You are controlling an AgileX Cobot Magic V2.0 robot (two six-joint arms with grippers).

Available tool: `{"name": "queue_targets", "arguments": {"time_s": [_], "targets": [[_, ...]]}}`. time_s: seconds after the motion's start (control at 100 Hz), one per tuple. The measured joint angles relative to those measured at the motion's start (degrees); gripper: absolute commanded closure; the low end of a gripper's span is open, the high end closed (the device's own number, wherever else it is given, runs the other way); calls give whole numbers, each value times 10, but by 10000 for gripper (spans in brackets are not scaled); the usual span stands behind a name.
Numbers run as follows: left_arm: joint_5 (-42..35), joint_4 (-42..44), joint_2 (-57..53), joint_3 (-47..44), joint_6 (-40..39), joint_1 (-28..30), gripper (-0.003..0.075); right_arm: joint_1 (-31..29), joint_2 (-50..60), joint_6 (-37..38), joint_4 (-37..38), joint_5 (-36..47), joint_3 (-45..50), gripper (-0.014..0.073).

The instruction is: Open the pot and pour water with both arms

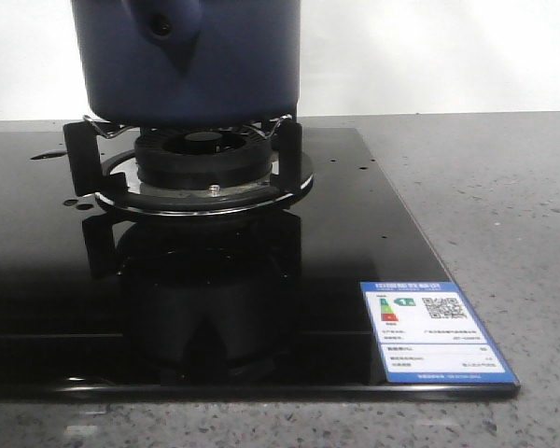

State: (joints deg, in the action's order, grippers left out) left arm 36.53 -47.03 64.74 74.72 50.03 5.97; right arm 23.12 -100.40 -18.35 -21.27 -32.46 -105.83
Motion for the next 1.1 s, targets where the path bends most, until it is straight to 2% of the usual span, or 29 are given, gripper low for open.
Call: {"name": "queue_targets", "arguments": {"time_s": [0.35, 0.68, 1.1], "targets": [[0, -10, 0, 0, 0, 0, 372, 38, 70, -32, -8, 281, 215, 636], [0, -11, 0, 0, 0, 1, 372, 90, 108, -32, -1, 543, 345, 636], [0, -11, 0, 0, 0, 1, 372, 98, 110, -32, 44, 692, 357, 636]]}}
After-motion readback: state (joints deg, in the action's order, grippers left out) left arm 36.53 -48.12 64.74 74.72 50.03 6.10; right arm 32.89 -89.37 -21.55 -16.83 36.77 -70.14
